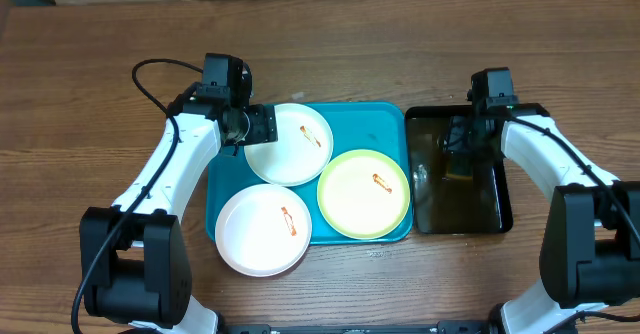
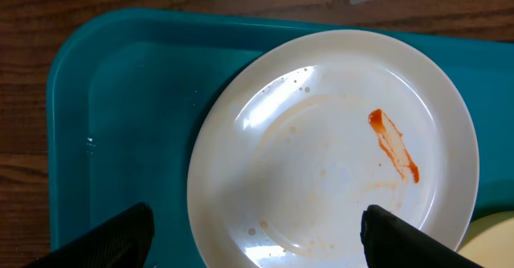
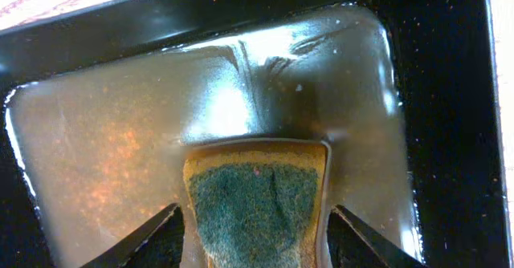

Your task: Clean dirty plates on tray and stack at the side

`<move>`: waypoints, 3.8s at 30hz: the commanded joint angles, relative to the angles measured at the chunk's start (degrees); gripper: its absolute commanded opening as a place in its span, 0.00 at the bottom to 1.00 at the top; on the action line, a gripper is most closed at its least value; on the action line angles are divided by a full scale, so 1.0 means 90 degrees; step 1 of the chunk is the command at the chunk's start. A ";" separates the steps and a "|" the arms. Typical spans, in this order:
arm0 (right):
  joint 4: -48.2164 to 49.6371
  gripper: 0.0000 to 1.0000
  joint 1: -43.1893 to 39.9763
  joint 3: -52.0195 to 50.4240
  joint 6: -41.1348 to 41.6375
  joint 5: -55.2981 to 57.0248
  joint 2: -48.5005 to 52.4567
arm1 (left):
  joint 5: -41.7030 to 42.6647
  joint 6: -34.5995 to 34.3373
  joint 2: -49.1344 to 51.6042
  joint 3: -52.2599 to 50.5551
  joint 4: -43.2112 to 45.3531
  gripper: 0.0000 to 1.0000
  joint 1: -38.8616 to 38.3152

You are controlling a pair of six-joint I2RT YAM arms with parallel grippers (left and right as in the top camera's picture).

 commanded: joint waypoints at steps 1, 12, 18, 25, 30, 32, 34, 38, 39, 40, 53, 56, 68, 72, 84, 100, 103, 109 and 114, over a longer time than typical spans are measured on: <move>0.0090 0.59 0.0024 -0.0039 0.0002 0.0080 -0.0002 | -0.0066 0.0061 0.0063 -0.0012 0.0044 0.84 -0.0002; 0.0641 0.20 0.0024 -0.0357 0.0002 0.0005 -0.0005 | -0.0066 0.0061 0.0063 -0.0012 0.0039 0.82 -0.0002; 0.0636 0.61 0.0024 -0.0357 0.0002 -0.0163 -0.0005 | -0.0068 0.0061 0.0063 -0.0015 0.0039 0.81 -0.0002; 0.0447 0.56 0.0024 -0.0335 0.0005 -0.0163 -0.0005 | -0.0066 0.0058 0.0063 -0.0158 0.0017 0.72 -0.0005; 0.0350 0.35 0.0024 -0.0265 0.0005 -0.0163 -0.0005 | -0.0066 0.0061 0.0075 -0.0223 0.0019 0.67 -0.0005; 0.0352 0.28 0.0024 -0.0265 0.0005 -0.0163 -0.0005 | -0.0066 0.0061 0.0092 -0.0223 0.0039 0.63 -0.0005; 0.0352 0.27 0.0024 -0.0265 0.0005 -0.0163 -0.0005 | -0.0068 0.0061 0.0131 -0.0223 0.0070 0.63 -0.0005; 0.0352 0.28 0.0024 -0.0265 0.0002 -0.0163 -0.0005 | -0.0068 0.0061 0.0323 -0.0223 0.0143 0.58 -0.0007; 0.0352 0.28 0.0024 -0.0265 0.0005 -0.0163 -0.0005 | -0.0066 0.0058 0.0398 -0.0223 0.0160 0.57 -0.0007; 0.0355 0.28 0.0024 -0.0265 0.0002 -0.0160 -0.0005 | -0.0066 0.0058 0.0486 -0.0223 0.0180 0.58 -0.0007; 0.0357 0.28 0.0024 -0.0265 0.0000 -0.0160 -0.0005 | -0.0092 0.0066 0.0801 -0.0189 0.0376 0.48 0.0024; 0.0357 0.28 0.0024 -0.0267 0.0002 -0.0160 -0.0005 | -0.0090 0.0087 0.0799 -0.0177 0.0403 0.49 0.0024; 0.0357 0.29 0.0024 -0.0267 0.0000 -0.0160 -0.0005 | -0.0996 0.0180 0.0792 0.0685 -0.0801 0.50 0.0097; 0.0357 0.29 0.0024 -0.0267 0.0000 -0.0160 -0.0005 | -0.1032 0.0160 0.0801 0.0595 -0.0930 0.43 0.0100; 0.0362 0.28 0.0024 -0.0267 0.0000 -0.0160 -0.0005 | -0.1032 -0.0068 0.0831 -0.0236 -0.0148 0.38 0.0090; 0.0359 0.28 0.0024 -0.0267 0.0002 -0.0160 -0.0005 | -0.1005 -0.0206 0.0843 -0.0389 -0.0095 0.36 0.0083; 0.0357 0.28 0.0024 -0.0267 0.0000 -0.0160 -0.0005 | -0.1008 -0.0401 0.0843 -0.0525 0.0046 0.34 0.0063; 0.0357 0.28 0.0024 -0.0267 0.0000 -0.0160 -0.0005 | -0.1015 -0.0396 0.0843 -0.0624 0.0221 0.20 0.0053; 0.0359 0.28 0.0024 -0.0267 0.0000 -0.0160 -0.0005 | -0.1010 -0.0396 0.0843 -0.0622 0.0338 0.16 0.0053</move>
